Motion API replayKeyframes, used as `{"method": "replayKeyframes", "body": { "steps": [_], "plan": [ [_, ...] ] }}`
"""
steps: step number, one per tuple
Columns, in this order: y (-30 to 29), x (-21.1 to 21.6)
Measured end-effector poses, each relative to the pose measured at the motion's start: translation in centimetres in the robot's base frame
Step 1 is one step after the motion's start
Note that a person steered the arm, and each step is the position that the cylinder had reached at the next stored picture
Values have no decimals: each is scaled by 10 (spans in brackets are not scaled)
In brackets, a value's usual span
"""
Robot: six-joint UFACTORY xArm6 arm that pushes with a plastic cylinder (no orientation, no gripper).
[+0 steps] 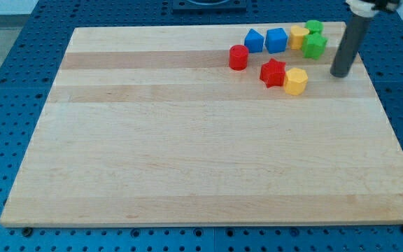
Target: Slide the yellow hexagon to the bottom left of the red star
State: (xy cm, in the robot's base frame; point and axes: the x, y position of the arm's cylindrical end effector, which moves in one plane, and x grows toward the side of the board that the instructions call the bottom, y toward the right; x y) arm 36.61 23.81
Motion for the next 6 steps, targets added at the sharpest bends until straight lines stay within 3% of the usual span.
{"method": "replayKeyframes", "body": {
  "steps": [2,6],
  "plan": [
    [-95,22],
    [-229,-10]
  ]
}}
